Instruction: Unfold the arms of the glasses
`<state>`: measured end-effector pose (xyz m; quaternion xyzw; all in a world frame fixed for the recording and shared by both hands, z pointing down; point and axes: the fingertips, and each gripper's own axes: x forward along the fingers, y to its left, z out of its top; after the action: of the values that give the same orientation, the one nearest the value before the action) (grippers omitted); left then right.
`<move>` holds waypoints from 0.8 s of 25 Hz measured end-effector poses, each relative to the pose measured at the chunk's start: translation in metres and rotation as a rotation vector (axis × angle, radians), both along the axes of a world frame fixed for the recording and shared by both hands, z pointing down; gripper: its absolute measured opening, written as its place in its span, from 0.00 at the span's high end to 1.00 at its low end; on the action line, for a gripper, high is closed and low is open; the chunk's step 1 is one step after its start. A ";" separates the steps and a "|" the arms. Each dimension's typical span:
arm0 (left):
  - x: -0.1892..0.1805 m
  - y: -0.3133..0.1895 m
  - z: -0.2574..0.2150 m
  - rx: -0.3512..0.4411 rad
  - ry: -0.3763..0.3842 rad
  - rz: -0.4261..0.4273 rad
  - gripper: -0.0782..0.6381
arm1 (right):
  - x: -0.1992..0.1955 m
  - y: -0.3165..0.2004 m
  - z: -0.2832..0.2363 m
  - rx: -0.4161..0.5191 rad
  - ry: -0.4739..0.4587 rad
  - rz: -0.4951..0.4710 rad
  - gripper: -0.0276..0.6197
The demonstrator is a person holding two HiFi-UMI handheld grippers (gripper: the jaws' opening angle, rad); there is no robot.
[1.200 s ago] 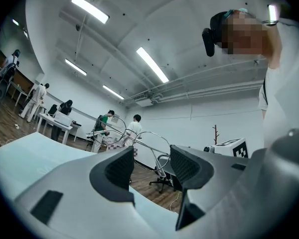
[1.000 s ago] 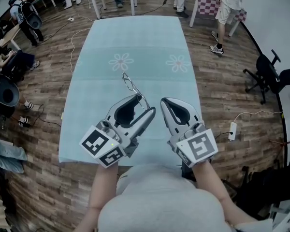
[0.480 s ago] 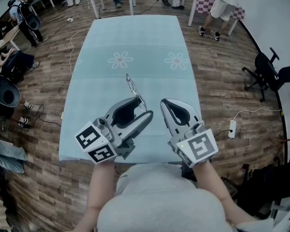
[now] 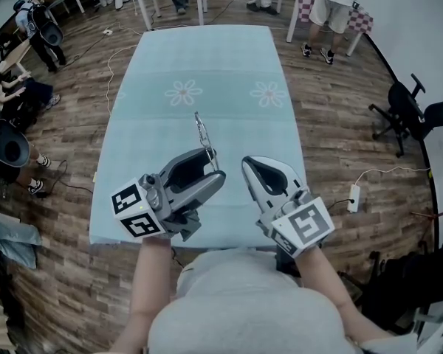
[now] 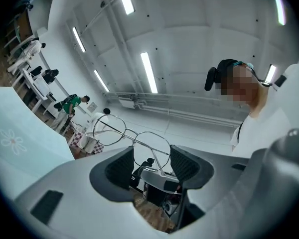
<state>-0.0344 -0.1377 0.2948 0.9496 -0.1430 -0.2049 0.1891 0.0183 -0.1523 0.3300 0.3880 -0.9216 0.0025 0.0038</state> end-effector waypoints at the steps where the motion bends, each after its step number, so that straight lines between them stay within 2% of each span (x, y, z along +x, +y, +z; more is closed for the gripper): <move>1: 0.000 -0.001 0.000 -0.001 -0.001 -0.005 0.56 | 0.000 0.001 0.000 -0.001 -0.002 -0.003 0.94; 7: 0.000 -0.002 -0.001 -0.001 -0.015 -0.025 0.56 | -0.005 0.009 -0.003 0.001 -0.025 -0.050 0.92; 9: -0.001 -0.003 0.000 -0.004 -0.025 -0.035 0.56 | -0.009 0.014 -0.003 -0.003 -0.029 -0.077 0.77; 10: -0.001 -0.003 0.001 -0.005 -0.030 -0.040 0.56 | -0.011 0.016 -0.003 -0.002 -0.028 -0.089 0.76; 15: -0.006 -0.004 0.000 -0.011 -0.021 -0.057 0.56 | -0.027 0.036 -0.004 0.041 0.003 -0.186 0.76; 20: -0.006 -0.006 -0.001 -0.008 -0.023 -0.080 0.56 | -0.036 0.041 -0.008 0.070 -0.013 -0.198 0.83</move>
<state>-0.0403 -0.1435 0.2934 0.9446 -0.1839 -0.2011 0.1827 -0.0172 -0.1113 0.3220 0.2948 -0.9550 -0.0276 -0.0155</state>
